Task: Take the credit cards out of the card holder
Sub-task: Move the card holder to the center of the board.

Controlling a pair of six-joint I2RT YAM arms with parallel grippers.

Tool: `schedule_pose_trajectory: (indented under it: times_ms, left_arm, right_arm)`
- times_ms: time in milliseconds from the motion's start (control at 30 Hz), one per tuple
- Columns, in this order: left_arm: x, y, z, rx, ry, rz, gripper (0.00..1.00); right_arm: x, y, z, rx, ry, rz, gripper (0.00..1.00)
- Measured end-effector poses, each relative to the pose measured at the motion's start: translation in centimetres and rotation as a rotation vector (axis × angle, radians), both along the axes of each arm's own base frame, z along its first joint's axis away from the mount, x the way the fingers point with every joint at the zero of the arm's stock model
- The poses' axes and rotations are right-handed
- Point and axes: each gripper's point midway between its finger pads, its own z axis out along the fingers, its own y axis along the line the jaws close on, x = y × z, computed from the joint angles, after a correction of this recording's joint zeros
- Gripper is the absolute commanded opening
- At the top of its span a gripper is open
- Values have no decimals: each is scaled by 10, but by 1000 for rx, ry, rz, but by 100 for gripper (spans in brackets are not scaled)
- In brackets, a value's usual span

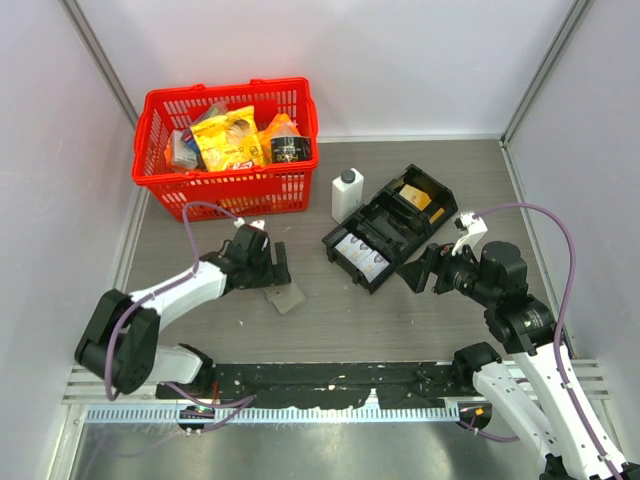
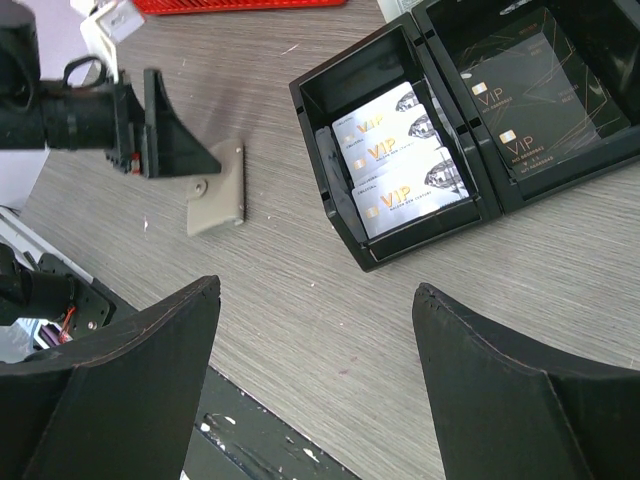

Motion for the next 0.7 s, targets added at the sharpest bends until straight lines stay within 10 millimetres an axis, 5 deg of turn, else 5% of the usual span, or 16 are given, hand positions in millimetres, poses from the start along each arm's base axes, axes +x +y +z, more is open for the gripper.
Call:
schedule_pose_trajectory:
  times_ms: [167,400,700]
  left_arm:
    - [-35,-12,9,-71,29,-31,85]
    - [-27,-9,36,-44,-42,-38,87]
    - [-25,-8,-7,60,80,-70,85]
  right_arm:
    - [0,0,-2,-1,3,0,82]
    - [1,0,-2,0,0,0,82]
    - [1,0,-2,0,0,1,82]
